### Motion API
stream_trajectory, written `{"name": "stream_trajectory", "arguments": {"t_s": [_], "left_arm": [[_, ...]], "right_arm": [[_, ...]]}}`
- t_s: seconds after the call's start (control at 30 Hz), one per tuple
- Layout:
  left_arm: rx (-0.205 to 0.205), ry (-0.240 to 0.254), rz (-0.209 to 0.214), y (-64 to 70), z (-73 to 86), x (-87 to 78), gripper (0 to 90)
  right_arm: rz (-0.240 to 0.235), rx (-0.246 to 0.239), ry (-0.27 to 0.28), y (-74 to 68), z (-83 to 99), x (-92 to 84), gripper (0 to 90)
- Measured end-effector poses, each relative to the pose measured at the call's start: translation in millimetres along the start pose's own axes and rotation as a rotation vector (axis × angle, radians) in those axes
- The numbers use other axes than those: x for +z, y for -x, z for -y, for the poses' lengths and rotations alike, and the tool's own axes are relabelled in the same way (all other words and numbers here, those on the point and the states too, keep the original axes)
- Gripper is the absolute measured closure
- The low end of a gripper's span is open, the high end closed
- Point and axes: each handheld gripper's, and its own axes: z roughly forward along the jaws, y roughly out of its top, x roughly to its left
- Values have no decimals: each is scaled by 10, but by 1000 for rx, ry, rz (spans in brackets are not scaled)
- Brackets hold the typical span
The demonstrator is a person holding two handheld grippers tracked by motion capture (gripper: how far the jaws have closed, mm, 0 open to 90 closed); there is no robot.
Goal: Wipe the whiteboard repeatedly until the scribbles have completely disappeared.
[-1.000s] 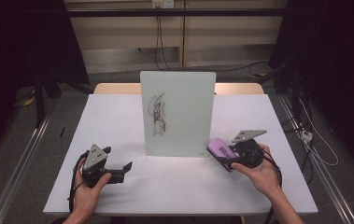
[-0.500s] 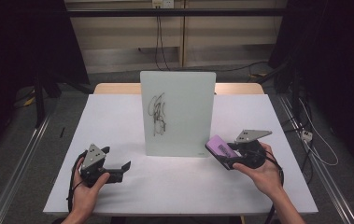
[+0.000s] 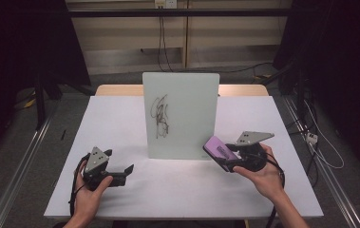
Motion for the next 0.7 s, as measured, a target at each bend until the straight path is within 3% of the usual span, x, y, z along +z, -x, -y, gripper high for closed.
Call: {"name": "stream_trajectory", "arguments": {"t_s": [0.1, 0.7], "left_arm": [[-20, -2, 10, -16, 16, -10, 45], [1, -11, -19, 21, 10, -27, 45]], "right_arm": [[-8, -7, 3, -20, -24, 32, 418], [-37, -102, 44, -176, -292, 172, 418]]}}
